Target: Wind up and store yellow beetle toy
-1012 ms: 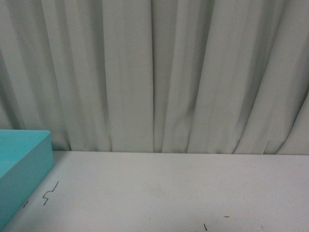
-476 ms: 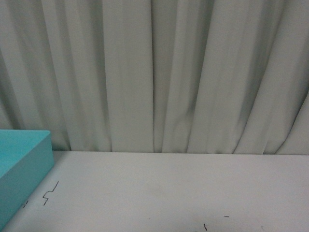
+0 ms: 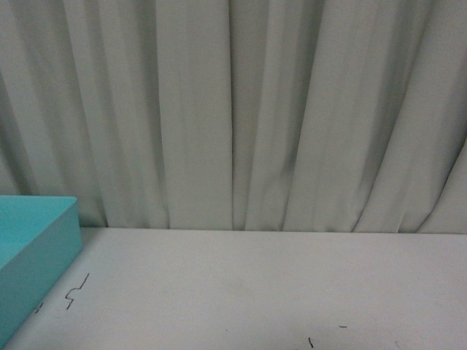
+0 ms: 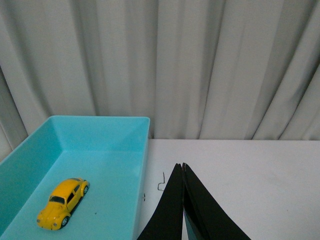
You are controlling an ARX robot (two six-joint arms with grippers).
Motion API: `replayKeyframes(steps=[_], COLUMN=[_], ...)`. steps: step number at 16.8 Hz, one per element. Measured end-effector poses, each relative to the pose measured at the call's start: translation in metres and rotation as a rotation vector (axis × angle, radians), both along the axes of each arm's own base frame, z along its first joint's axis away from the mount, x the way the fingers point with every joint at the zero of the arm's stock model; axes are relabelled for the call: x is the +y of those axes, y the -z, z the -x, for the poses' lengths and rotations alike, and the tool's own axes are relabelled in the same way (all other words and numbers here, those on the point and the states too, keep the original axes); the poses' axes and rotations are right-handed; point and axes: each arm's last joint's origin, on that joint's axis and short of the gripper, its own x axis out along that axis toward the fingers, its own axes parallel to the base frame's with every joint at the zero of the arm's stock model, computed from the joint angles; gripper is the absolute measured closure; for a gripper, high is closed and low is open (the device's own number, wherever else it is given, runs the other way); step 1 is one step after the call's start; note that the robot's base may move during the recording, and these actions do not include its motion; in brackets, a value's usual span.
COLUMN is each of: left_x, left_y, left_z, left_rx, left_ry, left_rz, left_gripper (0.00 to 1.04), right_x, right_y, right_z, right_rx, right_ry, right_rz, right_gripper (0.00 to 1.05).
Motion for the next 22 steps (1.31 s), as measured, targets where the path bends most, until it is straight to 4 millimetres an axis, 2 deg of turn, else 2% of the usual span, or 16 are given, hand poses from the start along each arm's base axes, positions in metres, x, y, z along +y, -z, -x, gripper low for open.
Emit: replayKeyframes(steps=[9, 11, 12, 16, 17, 22], left_x=[0.0, 0.0, 0.0, 0.0, 0.0, 0.0], left_y=[0.001, 0.007, 0.002, 0.004, 0.004, 0.004], left_z=[0.011, 0.017, 0.022, 0.021, 0.021, 0.021], left_rx=[0.002, 0.059, -0.008, 0.011, 0.011, 0.011], left_ry=[0.0, 0.002, 0.001, 0.0, 0.0, 0.0], left_rz=[0.0, 0.0, 0.0, 0.0, 0.001, 0.001], left_gripper=[1.03, 1.03, 1.03, 1.03, 0.98, 0.37], right_x=[0.0, 0.0, 0.0, 0.0, 0.0, 0.0], right_y=[0.0, 0.0, 0.0, 0.0, 0.0, 0.0], right_z=[0.0, 0.0, 0.0, 0.0, 0.0, 0.0], right_rx=[0.0, 0.0, 0.001, 0.0, 0.0, 0.0], right_ry=[0.0, 0.0, 0.0, 0.0, 0.0, 0.0], right_rz=[0.0, 0.0, 0.0, 0.0, 0.0, 0.0], right_gripper=[0.07, 0.07, 0.07, 0.07, 0.07, 0.07])
